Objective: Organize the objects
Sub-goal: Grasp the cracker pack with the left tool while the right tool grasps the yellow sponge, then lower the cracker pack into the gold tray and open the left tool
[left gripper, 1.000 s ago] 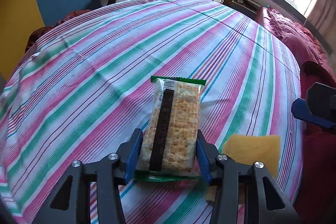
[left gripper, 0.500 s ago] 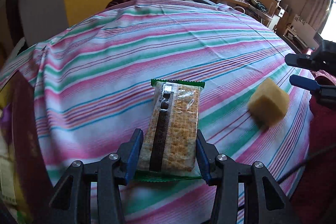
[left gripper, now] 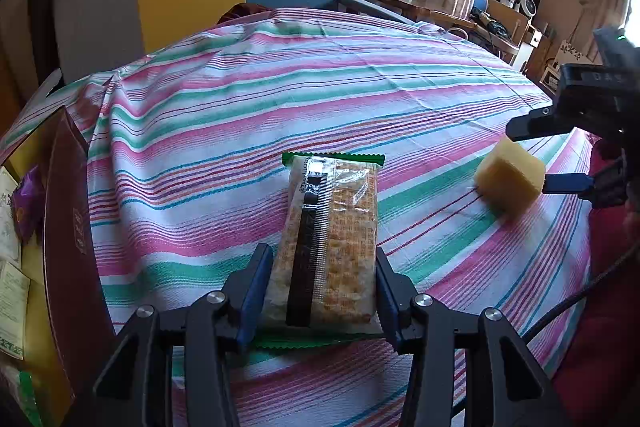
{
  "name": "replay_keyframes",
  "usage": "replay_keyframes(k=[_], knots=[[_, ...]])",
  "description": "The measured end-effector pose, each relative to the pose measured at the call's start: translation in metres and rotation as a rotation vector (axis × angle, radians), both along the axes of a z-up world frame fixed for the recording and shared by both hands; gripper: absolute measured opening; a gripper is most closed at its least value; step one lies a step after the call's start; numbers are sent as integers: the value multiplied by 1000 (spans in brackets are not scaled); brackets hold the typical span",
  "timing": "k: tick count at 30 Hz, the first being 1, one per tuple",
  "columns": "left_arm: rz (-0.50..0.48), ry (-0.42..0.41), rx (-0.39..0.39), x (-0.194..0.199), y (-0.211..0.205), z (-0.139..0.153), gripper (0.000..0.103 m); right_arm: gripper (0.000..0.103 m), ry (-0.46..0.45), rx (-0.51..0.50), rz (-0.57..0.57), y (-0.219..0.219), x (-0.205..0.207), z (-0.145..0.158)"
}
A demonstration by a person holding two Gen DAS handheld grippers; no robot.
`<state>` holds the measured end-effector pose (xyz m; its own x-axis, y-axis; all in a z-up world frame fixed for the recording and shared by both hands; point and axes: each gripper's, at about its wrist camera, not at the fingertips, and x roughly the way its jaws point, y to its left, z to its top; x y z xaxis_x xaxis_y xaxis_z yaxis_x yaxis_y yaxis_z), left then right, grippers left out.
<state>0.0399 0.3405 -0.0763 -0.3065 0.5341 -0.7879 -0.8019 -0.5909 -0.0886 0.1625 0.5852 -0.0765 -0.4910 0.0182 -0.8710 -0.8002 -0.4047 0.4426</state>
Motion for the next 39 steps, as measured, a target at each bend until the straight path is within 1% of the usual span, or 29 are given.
replay_keyframes(k=[3,4,5,6,7,9,12,14,16,23,24,26,27,29,31,33,36,39], knots=[[-2,-2,5,0,-1,0,49,82,-25,24,8,9,-15,-4],[-5,-3,6,-1,-1,0,50,82,-34,39,32,10,-21,-5],[-8,-4,8,-1,-1,0,50,74,-48,55,59,9,-27,-7],[-14,-6,11,-1,-1,0,52,50,-83,81,83,6,-32,-9],[-20,-9,13,-1,-1,0,55,52,-107,98,104,4,-35,-11],[-25,-25,21,-2,-1,1,59,52,-132,147,144,-2,-39,-8],[-19,-59,27,-4,0,3,64,52,-175,191,188,-9,-46,-8],[-15,-61,20,-5,0,5,65,53,-186,198,196,-10,-47,-9],[-13,-49,9,-6,1,4,65,53,-197,185,201,-10,-47,-12],[-27,1,-34,-8,11,2,65,55,-214,197,218,-12,-49,-12],[-26,13,-40,-8,13,2,61,55,-216,200,220,-12,-47,-11],[-27,28,-47,-9,14,1,48,54,-222,212,226,-12,-45,-11],[-22,38,-48,-9,13,2,46,54,-224,218,230,-13,-46,-11],[-13,29,-44,-10,10,3,46,53,-232,235,241,-15,-48,-10],[9,24,-27,-10,2,10,46,53,-241,251,253,-16,-51,-10],[23,24,9,-9,-8,23,46,53,-246,255,259,-17,-51,-10],[57,46,72,-8,-29,49,46,53,-256,256,267,-17,-57,-13],[96,74,111,-13,-52,70,46,56,-291,282,299,-23,-60,-15]])
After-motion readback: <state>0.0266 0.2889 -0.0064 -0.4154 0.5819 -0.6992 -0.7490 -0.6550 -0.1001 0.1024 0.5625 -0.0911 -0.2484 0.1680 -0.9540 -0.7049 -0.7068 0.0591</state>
